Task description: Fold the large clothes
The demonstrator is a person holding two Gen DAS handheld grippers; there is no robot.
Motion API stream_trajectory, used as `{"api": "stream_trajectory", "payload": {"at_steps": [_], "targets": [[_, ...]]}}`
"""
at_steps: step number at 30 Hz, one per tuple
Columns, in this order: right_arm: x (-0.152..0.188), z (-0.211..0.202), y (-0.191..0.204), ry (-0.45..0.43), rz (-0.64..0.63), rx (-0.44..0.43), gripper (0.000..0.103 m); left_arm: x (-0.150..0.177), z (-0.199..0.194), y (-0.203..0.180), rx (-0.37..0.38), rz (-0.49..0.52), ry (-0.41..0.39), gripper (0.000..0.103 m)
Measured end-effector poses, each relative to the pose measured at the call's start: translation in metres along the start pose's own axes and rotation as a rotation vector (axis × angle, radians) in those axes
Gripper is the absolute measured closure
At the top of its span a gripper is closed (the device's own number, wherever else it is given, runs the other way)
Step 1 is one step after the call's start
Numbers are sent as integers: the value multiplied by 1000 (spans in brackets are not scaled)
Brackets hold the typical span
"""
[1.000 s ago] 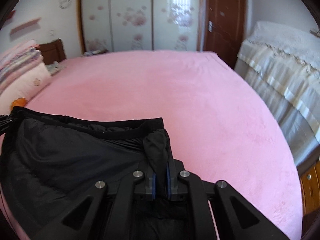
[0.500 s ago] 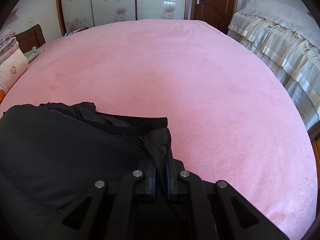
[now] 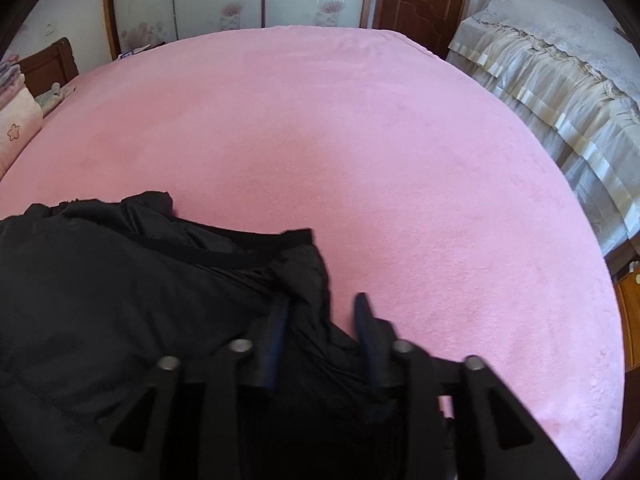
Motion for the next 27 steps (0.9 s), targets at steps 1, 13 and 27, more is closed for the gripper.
{"api": "stream_trajectory", "payload": {"at_steps": [1, 13, 27], "targets": [[0, -5, -2, -6, 6, 0, 51, 0, -7, 3, 8, -11, -3, 43], [-2, -140, 2, -206, 31, -17, 49, 21, -157, 12, 138, -51, -153, 26], [39, -204, 80, -312, -25, -164, 51, 109, -191, -55, 289, -132, -176, 24]]}}
Point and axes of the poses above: each gripper's, at about its wrist camera, not at the fingertips, and z roughly the way its jaws point, y to its left, x to its underside, the point moved 9 cm from there along z, roughly the way its jaws point, and after that the axes turned 12 degrees about y, right-handed, at the moved point
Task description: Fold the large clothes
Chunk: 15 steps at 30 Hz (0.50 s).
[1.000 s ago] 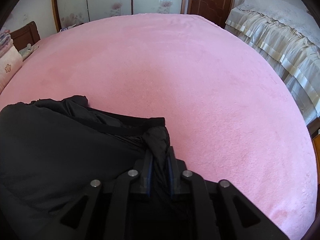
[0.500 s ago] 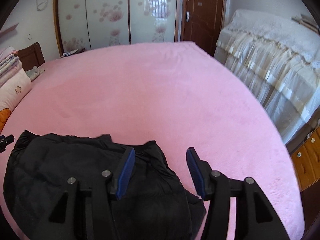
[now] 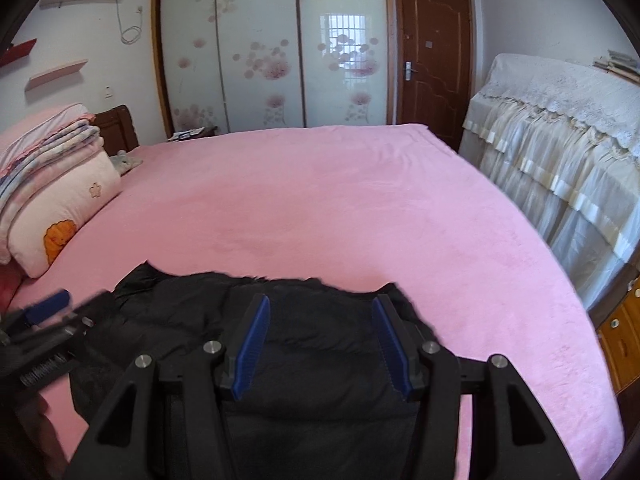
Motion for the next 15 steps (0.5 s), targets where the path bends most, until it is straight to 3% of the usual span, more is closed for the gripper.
{"api": "stream_trajectory", "payload": {"at_steps": [2, 5, 10, 15], "targets": [[15, 17, 12, 21, -5, -39, 68, 16, 24, 8, 0, -34, 44, 31], [36, 40, 25, 54, -3, -84, 81, 37, 55, 17, -6, -78, 98, 38], [53, 66, 38, 58, 9, -111, 82, 43, 71, 25, -17, -90, 74, 38], [60, 80, 50, 29, -29, -82, 82, 47, 83, 17, -62, -50, 80, 38]]}}
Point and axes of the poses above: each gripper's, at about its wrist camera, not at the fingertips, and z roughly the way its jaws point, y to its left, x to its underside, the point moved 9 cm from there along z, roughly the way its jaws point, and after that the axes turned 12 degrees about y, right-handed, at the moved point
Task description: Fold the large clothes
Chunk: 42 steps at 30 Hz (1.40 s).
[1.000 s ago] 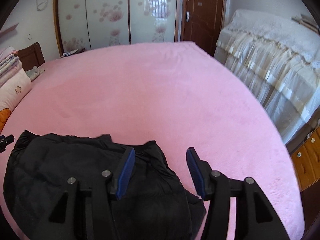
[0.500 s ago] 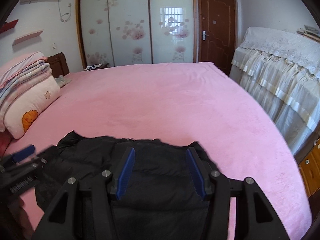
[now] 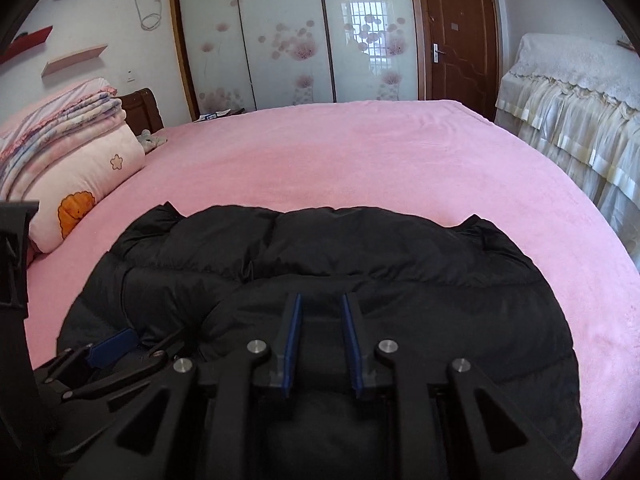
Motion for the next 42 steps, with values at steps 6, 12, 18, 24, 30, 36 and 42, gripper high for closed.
{"api": "stream_trajectory", "payload": {"at_steps": [6, 12, 18, 24, 30, 36, 42], "targets": [[4, 5, 7, -25, -5, -20, 84, 5, 12, 4, 11, -12, 12, 38], [16, 33, -1, 40, -4, -27, 85, 8, 23, 5, 3, 6, 20, 37], [28, 58, -4, 94, -43, 27, 86, 12, 36, 4, -10, 27, 23, 37], [32, 70, -3, 130, -57, 40, 86, 16, 29, 3, 9, 38, 33, 37], [33, 71, -1, 138, -65, 47, 87, 28, -6, 11, 75, 14, 35, 37], [28, 69, 2, 136, -65, 42, 87, 60, -54, 47, 187, -72, 33, 37], [25, 56, 2, 131, -58, 30, 87, 100, -63, 95, 348, -223, 121, 37]]}}
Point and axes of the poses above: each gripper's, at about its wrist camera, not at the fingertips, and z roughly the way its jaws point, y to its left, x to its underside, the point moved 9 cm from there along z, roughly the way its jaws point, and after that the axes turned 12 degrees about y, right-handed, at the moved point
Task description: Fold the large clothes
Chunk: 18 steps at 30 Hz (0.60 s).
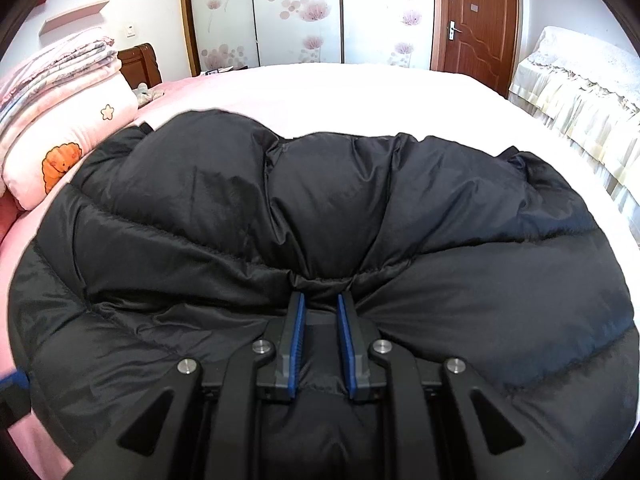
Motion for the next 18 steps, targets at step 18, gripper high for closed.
{"api": "stream_trajectory", "payload": {"at_steps": [18], "targets": [[-8, -97, 40, -196, -44, -42, 87, -1, 41, 54, 473, -238, 16, 30]]}}
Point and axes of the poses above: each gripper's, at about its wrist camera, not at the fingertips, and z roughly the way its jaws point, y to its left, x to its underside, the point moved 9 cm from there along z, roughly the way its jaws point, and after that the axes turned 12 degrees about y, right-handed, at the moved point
